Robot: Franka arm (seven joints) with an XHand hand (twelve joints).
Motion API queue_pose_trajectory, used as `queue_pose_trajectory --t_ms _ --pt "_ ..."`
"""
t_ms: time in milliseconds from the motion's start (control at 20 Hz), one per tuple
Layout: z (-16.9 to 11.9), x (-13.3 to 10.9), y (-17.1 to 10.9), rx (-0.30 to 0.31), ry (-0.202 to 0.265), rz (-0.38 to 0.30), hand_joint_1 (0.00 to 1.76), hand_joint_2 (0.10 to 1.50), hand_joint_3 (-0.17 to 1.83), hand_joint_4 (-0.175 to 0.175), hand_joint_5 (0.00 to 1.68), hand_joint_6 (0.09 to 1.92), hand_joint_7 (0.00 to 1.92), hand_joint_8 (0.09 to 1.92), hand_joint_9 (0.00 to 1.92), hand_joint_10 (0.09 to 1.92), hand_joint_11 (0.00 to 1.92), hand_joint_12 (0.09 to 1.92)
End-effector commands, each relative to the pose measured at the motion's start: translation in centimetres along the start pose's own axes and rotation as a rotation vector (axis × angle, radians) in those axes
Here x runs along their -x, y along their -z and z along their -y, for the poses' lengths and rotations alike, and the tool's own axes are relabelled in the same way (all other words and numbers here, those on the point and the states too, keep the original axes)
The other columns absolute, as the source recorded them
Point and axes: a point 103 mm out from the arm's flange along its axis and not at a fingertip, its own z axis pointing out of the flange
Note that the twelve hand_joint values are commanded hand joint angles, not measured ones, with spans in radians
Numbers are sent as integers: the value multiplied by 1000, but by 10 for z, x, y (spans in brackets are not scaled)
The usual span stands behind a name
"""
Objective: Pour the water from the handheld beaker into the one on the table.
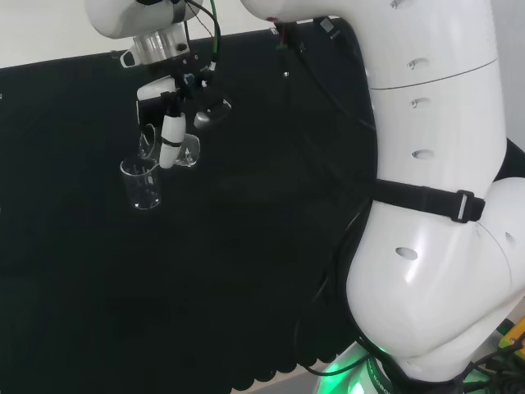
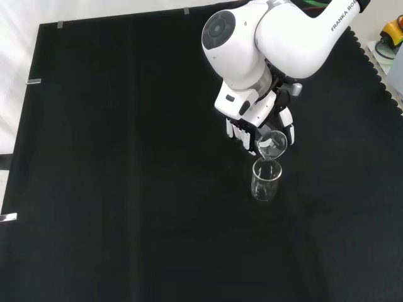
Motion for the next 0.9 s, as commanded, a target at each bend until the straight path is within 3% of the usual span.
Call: queue_pose_trajectory --t_ms 50,900 --pt "-1 -2 0 -28 -11 21 1448 477 910 -175 1238 663 1460 513 1352 811 978 903" --pt "1 -3 4 -102 -41 85 1449 471 919 -175 1240 666 1461 517 1350 817 981 898"
